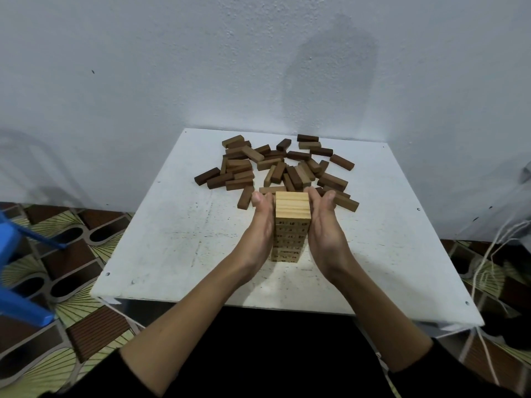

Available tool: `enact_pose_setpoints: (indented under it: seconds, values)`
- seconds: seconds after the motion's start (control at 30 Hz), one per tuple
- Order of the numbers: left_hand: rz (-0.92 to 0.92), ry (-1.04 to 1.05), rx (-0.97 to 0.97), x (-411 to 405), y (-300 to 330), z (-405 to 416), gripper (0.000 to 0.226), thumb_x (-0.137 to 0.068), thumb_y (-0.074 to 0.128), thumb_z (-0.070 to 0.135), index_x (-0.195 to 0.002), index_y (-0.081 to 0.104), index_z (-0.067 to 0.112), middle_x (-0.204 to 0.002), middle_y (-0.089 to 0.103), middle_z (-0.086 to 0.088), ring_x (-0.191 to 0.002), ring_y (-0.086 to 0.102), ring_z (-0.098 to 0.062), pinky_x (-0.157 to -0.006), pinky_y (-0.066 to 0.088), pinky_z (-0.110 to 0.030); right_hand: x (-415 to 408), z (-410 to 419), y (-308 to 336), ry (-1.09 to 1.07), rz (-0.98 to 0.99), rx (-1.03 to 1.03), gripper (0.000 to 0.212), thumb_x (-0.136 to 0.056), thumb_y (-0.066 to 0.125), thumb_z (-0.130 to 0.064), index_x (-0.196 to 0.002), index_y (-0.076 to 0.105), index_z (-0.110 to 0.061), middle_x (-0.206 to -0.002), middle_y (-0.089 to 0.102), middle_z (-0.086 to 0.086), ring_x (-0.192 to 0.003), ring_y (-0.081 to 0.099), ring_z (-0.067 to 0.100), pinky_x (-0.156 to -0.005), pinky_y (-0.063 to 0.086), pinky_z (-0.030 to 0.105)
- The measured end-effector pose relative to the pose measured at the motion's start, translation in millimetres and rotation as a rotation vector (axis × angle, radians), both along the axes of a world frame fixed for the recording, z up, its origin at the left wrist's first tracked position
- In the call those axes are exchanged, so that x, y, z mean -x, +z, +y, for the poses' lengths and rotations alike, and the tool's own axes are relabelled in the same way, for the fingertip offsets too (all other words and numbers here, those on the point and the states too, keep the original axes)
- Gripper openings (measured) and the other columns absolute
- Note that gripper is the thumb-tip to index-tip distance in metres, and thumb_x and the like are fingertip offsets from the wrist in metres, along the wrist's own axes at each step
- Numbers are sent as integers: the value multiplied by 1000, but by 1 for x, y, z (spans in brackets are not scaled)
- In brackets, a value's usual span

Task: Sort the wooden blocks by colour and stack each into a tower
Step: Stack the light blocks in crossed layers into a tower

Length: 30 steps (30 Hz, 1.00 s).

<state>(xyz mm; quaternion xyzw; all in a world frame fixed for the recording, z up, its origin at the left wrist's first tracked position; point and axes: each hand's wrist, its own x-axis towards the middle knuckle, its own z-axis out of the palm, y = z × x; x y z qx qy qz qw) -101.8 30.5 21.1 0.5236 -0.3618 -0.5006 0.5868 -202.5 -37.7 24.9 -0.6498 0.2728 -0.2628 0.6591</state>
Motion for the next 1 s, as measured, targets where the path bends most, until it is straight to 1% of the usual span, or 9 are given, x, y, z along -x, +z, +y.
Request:
enact_pose_setpoints:
  seconds: [0.07, 0.13, 0.37, 0.43, 0.53, 0.63, 0.7, 0.8, 1.0]
  values:
    - [4, -8, -5, 0, 2, 1, 55, -95, -8, 53, -112, 44, 45, -112, 50, 31, -89, 50, 30, -66, 41, 3, 1, -2, -2, 17, -4, -36, 73, -85, 5, -58, -148, 20, -23, -141, 39, -15, -129, 36, -1, -100, 31, 14]
    - [-18, -10, -15, 1, 1, 1, 56, -94, -10, 52, -112, 43, 46, -111, 49, 33, -88, 49, 31, -64, 40, 4, 1, -2, -1, 27, -2, -70, 82, -79, 8, -62, -150, 10, -22, -148, 30, -9, -137, 28, 6, -105, 26, 21]
    - [-85, 3, -32, 2, 3, 4, 55, -93, -9, 54, -114, 41, 50, -116, 49, 31, -93, 49, 29, -67, 41, 2, 0, -2, -5, 7, 0, -28, 63, -86, 5, -57, -141, 25, -34, -122, 47, -26, -115, 46, -11, -95, 34, 9]
    - [-96, 9, -27, 2, 2, 5, 54, -95, -5, 54, -125, 40, 46, -130, 47, 23, -109, 46, 22, -86, 37, -2, 1, -1, -2, 27, -17, -4, 47, -92, 4, -49, -122, 38, -39, -110, 53, -28, -100, 52, -20, -82, 40, 2]
    - [-155, 55, -19, -7, 1, 10, 59, -98, 17, 57, -149, 19, 26, -156, 21, 10, -140, 21, -2, -99, 11, -9, 6, -10, -2, 45, -14, 63, 65, -92, 27, -58, -138, 33, -12, -131, 51, -4, -118, 48, -8, -95, 41, 10]
    - [-207, -17, 71, -29, -6, 11, 98, -69, 62, 74, -146, 20, 31, -143, 38, 26, -132, 33, 9, -104, 25, -10, 17, -26, 0, 118, 32, 104, 86, -78, 63, -37, -149, 17, -21, -150, 33, -9, -126, 42, -4, -100, 40, 18]
    - [-282, -42, 61, -43, -10, 13, 108, -64, 79, 50, -148, 16, 27, -142, 42, 19, -132, 37, 3, -107, 29, -15, 24, -37, 3, 170, 96, 201, 92, -70, 72, -24, -145, 20, -30, -145, 36, -15, -119, 45, -12, -89, 42, 8]
    - [-398, -21, 75, -51, -12, 7, 98, -66, 80, 23, -145, 22, 30, -138, 48, 7, -131, 42, -5, -113, 31, -24, 26, -47, 7, 194, 167, 328, 96, -69, 81, -22, -143, 21, -33, -140, 42, -15, -121, 45, -8, -97, 39, 12]
    - [-537, 25, 106, -51, -7, -4, 96, -64, 81, 21, -142, 27, 34, -128, 52, -2, -124, 50, -13, -110, 37, -37, 20, -55, 10, 195, 215, 451, 96, -70, 81, -9, -145, 23, -27, -125, 52, -13, -125, 47, 11, -105, 38, 29]
